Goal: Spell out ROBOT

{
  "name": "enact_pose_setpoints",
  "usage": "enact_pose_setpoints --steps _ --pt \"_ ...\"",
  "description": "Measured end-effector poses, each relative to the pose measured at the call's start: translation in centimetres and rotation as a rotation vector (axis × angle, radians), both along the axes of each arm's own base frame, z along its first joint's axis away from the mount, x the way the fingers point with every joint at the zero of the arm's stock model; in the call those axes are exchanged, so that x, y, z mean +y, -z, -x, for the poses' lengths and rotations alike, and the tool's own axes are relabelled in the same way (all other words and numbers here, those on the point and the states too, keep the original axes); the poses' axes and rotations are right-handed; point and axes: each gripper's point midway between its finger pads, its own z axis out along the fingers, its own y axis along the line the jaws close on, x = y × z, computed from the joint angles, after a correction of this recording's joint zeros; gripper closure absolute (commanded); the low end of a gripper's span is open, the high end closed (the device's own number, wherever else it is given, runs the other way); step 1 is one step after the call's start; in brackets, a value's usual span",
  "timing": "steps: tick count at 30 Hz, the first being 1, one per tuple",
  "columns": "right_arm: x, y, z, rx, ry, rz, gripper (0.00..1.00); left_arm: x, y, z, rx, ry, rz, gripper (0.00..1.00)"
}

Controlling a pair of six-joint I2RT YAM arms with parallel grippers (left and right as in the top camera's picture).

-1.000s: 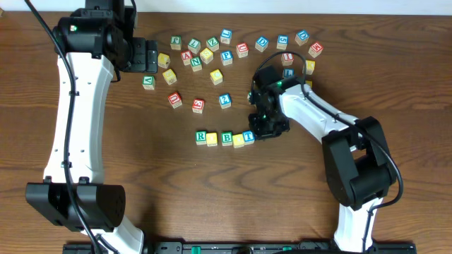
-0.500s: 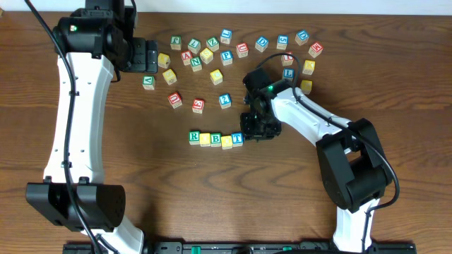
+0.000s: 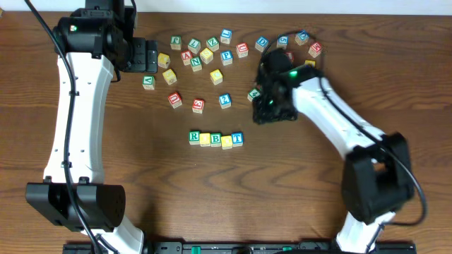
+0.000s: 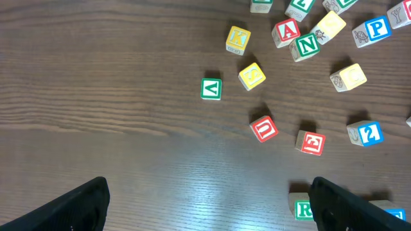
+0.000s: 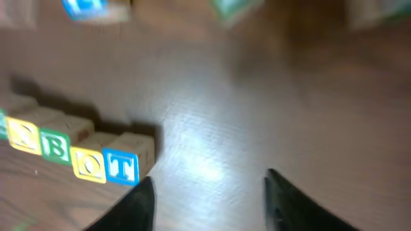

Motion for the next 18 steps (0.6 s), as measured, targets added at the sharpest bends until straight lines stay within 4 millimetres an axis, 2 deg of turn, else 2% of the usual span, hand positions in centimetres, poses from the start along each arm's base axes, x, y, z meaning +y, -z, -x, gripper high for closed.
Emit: enact_pose_setpoints --steps 6,7,12,18 --pt "-3.7 -6.1 -3.8 -0.228 0.085 -0.014 0.18 0.0 0.0 0.0 0.0 0.0 0.0 0.02" --pt "-4.4 -6.8 -4.1 -0.249 0.104 -0.014 0.01 0.0 0.0 0.0 0.0 0.0 0.0 0.02" --pt "-6.7 -7.3 -4.9 -0.269 0.152 0.004 0.01 0.0 0.0 0.0 0.0 0.0 0.0 0.02" --pt "-6.8 -7.3 -4.9 -0.268 0.155 0.005 0.01 0.0 0.0 0.0 0.0 0.0 0.0 0.02"
